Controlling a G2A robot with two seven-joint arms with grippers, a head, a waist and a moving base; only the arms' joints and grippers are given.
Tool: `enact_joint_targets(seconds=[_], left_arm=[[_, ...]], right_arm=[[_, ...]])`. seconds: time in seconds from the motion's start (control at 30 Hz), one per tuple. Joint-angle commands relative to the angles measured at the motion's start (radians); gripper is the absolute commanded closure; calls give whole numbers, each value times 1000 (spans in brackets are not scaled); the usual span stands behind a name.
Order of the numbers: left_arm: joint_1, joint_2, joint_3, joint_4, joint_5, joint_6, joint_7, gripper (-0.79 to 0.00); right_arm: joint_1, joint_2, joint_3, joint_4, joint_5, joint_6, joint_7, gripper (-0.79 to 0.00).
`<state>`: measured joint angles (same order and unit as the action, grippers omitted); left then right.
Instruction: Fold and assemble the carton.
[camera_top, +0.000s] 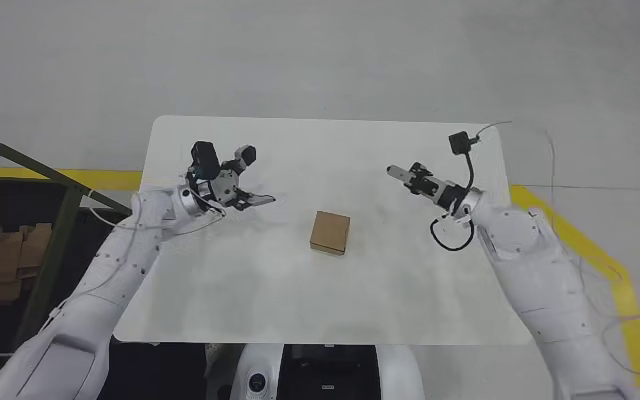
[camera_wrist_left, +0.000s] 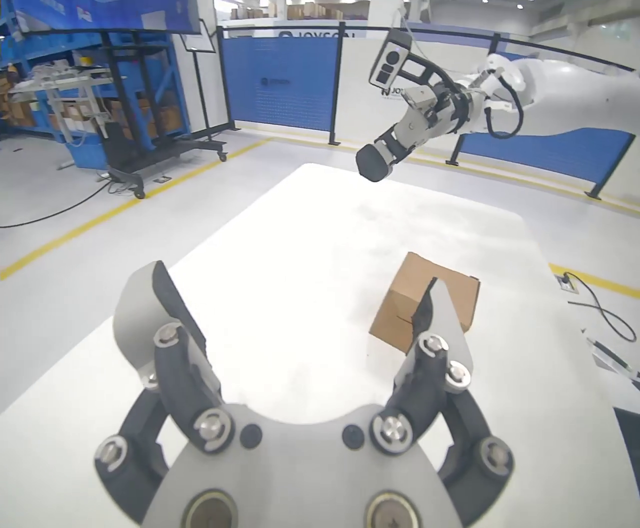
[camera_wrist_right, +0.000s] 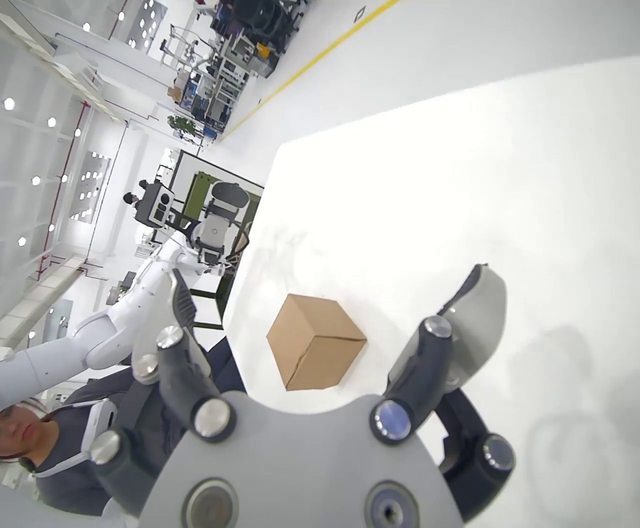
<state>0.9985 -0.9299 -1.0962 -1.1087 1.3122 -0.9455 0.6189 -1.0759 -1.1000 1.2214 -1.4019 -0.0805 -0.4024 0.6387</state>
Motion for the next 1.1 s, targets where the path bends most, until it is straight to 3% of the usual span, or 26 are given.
enact_joint_targets(seconds=[0.0,0.23,0.5,1.07], left_arm=[[11,7,-34,-15,-35,-2,-30,-785],[64,37,-159,-121,-95,25,-173,-785],[175,65,-297,-259,-187,39,-297,-785],[175,65,-297,-259,-186,39,-297,-784]], right_arm=[[9,3,21,0,-21,4,-15,-785],[2,24,126,-76,-64,50,-11,-785],[-52,43,217,-201,-103,104,5,-785],[-53,44,219,-204,-108,107,7,-785]])
